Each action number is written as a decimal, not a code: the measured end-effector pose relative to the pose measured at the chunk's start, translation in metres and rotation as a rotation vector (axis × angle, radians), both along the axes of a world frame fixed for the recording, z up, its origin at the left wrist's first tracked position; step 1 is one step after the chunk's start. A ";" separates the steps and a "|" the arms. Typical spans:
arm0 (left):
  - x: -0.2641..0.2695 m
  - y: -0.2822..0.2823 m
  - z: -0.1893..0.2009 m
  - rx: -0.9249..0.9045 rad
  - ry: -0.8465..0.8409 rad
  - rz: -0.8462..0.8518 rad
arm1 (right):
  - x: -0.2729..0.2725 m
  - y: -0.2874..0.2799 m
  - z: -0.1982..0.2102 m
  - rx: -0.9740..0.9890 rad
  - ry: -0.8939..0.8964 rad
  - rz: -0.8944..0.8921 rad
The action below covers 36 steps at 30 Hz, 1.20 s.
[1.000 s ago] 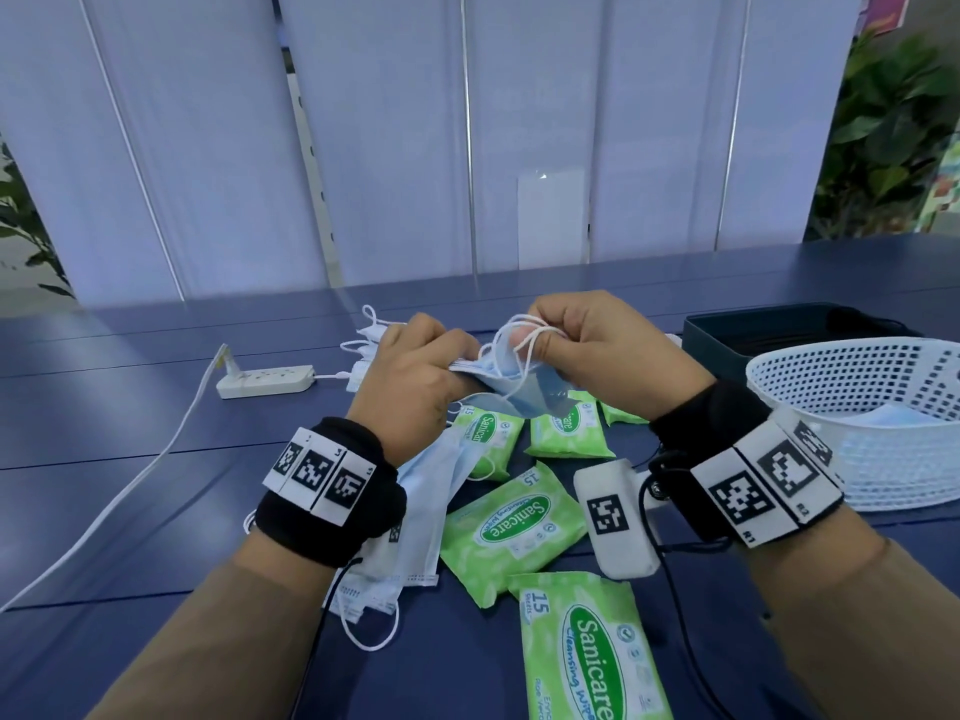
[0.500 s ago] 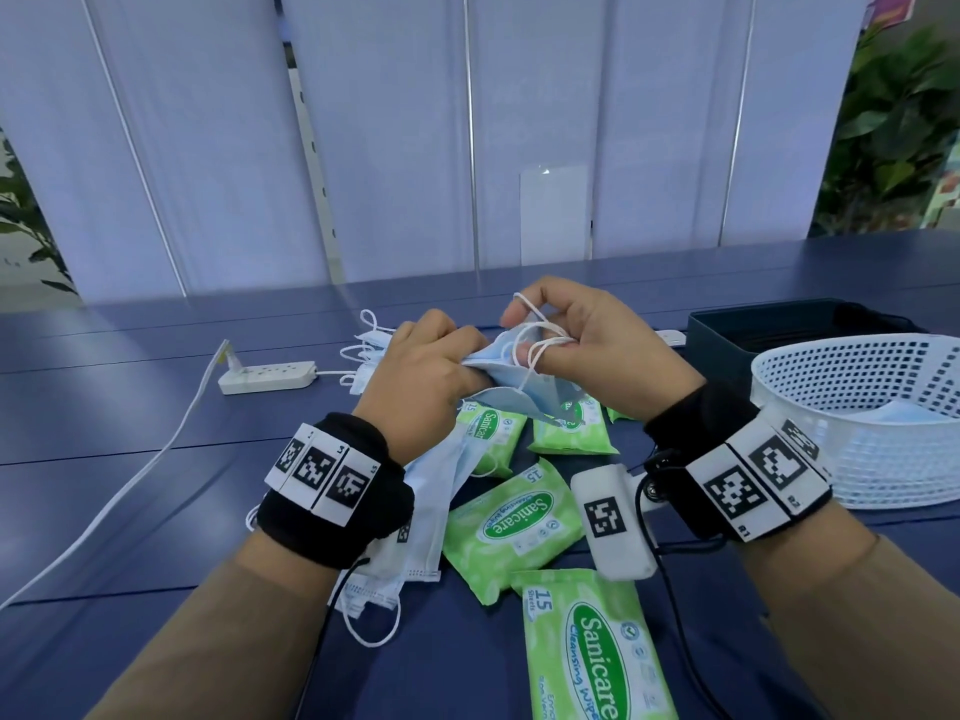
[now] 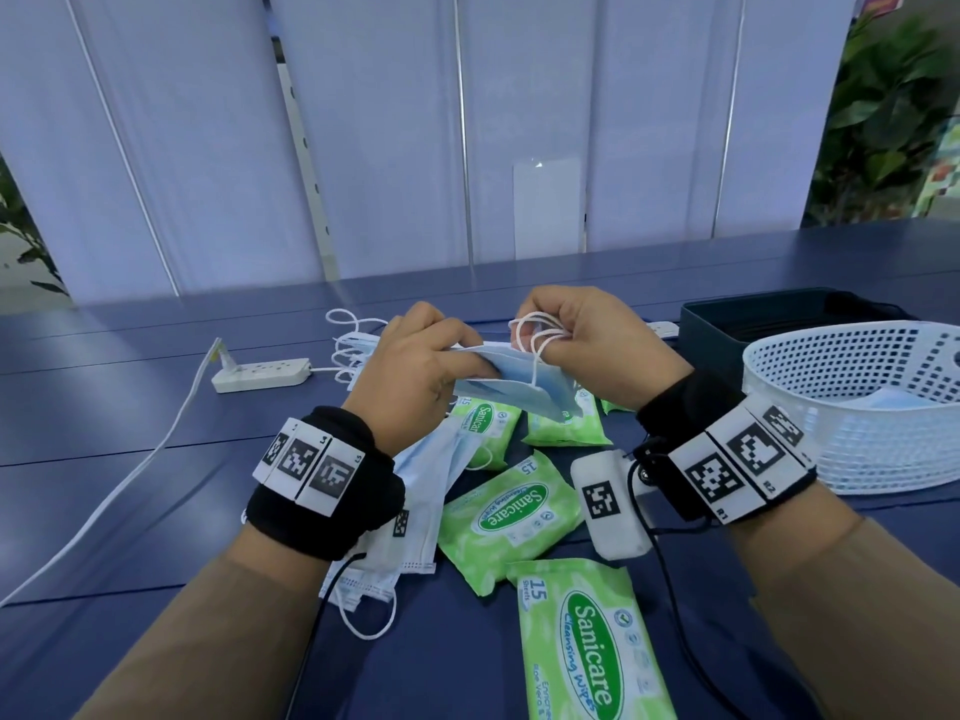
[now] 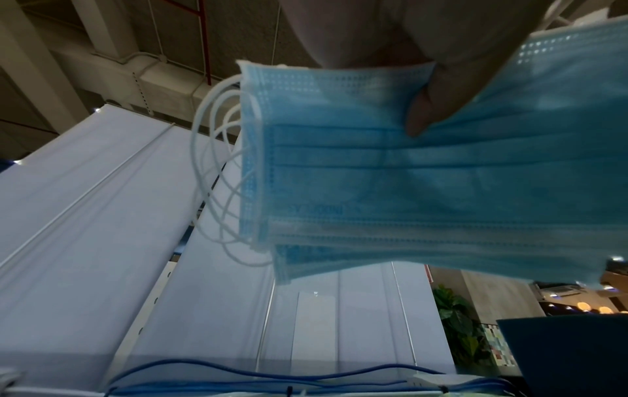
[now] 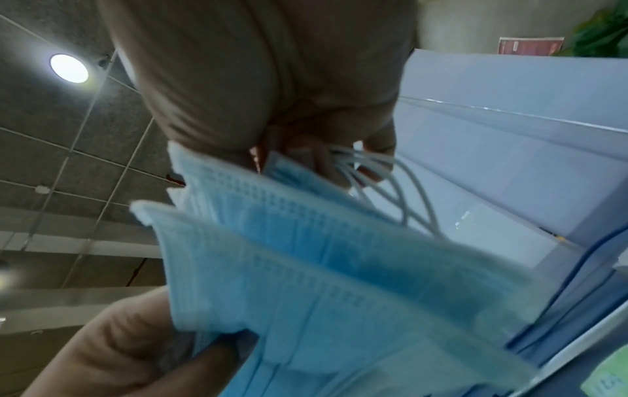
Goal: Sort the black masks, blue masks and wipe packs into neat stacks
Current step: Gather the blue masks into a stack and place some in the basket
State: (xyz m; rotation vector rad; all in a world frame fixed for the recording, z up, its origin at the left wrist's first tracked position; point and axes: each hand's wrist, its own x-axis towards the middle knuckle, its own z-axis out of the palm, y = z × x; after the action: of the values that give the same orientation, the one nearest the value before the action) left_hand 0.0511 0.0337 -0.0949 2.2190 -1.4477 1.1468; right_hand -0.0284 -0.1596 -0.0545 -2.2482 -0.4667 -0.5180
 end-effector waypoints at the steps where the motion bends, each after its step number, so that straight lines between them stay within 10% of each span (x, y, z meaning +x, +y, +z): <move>1: 0.001 0.001 0.000 -0.006 0.006 0.001 | 0.001 -0.001 0.000 -0.005 -0.026 -0.001; 8: -0.006 -0.002 0.003 -0.011 0.107 -0.043 | 0.004 -0.002 -0.004 -0.180 0.012 0.003; 13: -0.004 0.000 0.002 0.006 0.185 -0.025 | 0.006 -0.013 0.002 0.216 0.076 0.106; 20: 0.009 0.023 0.007 -0.074 0.314 0.007 | -0.001 -0.033 0.009 0.270 0.341 0.312; 29: 0.011 0.028 -0.013 -0.327 0.952 -0.098 | 0.004 -0.006 0.002 0.421 0.104 0.089; 36: -0.003 0.025 0.002 -0.402 1.005 -0.172 | 0.005 0.009 -0.008 0.572 0.187 0.152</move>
State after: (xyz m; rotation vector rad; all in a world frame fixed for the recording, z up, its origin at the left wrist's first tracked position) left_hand 0.0480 0.0588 -0.0929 1.8531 -0.8398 0.1356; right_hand -0.0229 -0.1507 -0.0622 -1.6768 -0.3362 -0.3077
